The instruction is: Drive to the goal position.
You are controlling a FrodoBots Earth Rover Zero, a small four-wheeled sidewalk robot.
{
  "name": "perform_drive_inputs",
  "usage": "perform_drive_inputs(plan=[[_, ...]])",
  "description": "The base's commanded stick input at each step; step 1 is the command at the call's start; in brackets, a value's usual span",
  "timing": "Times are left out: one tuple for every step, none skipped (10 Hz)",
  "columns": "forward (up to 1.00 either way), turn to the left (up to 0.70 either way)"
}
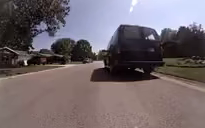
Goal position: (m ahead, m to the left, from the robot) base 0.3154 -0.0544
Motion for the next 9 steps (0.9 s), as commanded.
perform_drive_inputs(plan=[[0.50, 0.00], [0.50, 0.00], [0.50, 0.00], [0.50, 0.00], [0.50, 0.00], [0.50, 0.00], [0.50, 0.00], [0.50, 0.00], [0.50, 0.08]])
